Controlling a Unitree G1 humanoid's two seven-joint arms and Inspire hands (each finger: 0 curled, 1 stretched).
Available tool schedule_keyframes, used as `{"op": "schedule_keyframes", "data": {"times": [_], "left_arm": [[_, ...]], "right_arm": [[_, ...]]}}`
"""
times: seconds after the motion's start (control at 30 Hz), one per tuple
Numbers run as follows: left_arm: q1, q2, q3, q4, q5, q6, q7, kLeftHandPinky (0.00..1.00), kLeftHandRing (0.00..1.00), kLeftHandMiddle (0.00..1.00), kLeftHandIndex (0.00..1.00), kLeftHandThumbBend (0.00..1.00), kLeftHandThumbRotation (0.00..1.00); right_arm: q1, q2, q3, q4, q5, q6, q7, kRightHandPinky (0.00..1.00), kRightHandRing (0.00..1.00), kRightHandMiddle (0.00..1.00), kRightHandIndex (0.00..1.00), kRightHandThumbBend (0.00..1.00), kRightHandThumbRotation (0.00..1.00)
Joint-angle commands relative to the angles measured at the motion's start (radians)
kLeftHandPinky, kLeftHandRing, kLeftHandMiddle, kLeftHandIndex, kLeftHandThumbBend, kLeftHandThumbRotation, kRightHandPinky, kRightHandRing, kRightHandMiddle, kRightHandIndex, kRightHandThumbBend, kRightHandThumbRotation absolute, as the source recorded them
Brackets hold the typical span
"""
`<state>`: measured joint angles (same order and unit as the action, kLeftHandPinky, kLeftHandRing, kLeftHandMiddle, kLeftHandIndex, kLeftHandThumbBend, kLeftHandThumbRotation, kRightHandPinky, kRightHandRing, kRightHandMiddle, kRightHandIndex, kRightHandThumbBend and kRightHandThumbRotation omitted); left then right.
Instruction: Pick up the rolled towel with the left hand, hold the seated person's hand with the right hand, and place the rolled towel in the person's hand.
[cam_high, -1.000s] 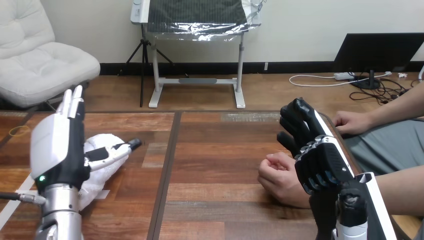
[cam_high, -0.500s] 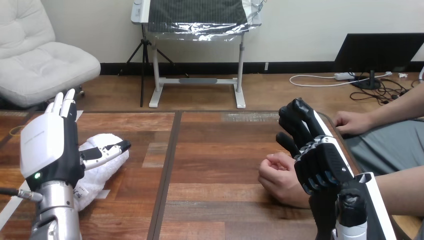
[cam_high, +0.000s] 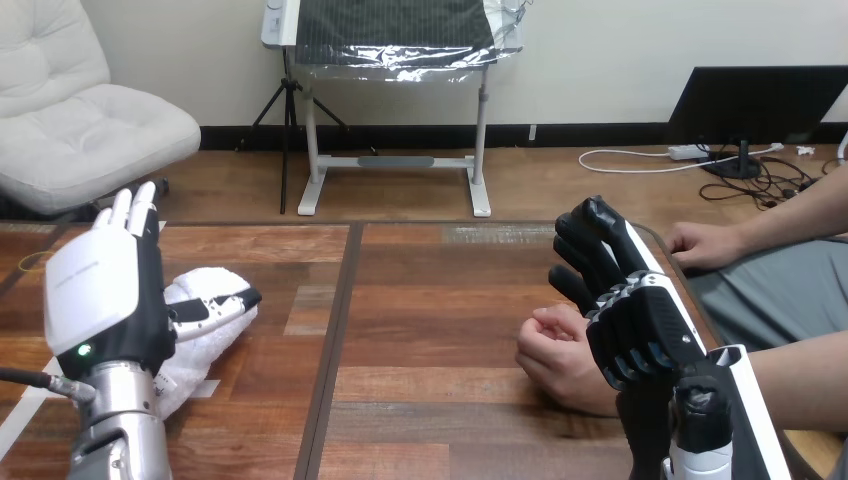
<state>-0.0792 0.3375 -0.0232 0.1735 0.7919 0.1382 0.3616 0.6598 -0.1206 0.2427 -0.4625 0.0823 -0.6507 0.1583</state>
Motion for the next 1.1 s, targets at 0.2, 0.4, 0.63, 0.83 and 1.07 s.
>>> {"op": "schedule_keyframes", "data": {"times": [0.2, 0.4, 0.63, 0.83, 1.07], "left_arm": [[-0.043, 0.028, -0.027, 0.005, 0.014, 0.033, 0.002, 0.86, 0.91, 0.94, 0.91, 0.97, 0.32], [-0.051, 0.026, -0.034, 0.021, 0.004, 0.060, -0.027, 0.87, 0.92, 0.94, 0.92, 0.96, 0.34], [-0.063, 0.017, -0.041, 0.036, -0.004, 0.102, -0.066, 0.88, 0.92, 0.94, 0.93, 0.95, 0.37], [-0.077, 0.012, -0.047, 0.059, -0.014, 0.127, -0.079, 0.86, 0.91, 0.93, 0.92, 0.95, 0.39], [-0.092, 0.007, -0.061, 0.080, -0.012, 0.165, -0.085, 0.84, 0.90, 0.92, 0.91, 0.95, 0.40]], "right_arm": [[-0.032, 0.008, 0.005, -0.005, 0.014, -0.025, 0.004, 0.93, 0.96, 0.94, 0.94, 0.69, 1.00], [-0.029, 0.011, 0.006, -0.011, 0.014, -0.020, 0.000, 0.92, 0.95, 0.93, 0.93, 0.69, 1.00], [-0.029, 0.010, 0.007, -0.013, 0.018, -0.022, 0.000, 0.92, 0.95, 0.93, 0.93, 0.69, 1.00], [-0.029, 0.012, 0.008, -0.015, 0.011, -0.019, -0.003, 0.92, 0.95, 0.93, 0.93, 0.69, 1.00], [-0.033, 0.011, 0.006, -0.012, 0.010, -0.021, -0.003, 0.91, 0.96, 0.94, 0.93, 0.69, 1.00]]}}
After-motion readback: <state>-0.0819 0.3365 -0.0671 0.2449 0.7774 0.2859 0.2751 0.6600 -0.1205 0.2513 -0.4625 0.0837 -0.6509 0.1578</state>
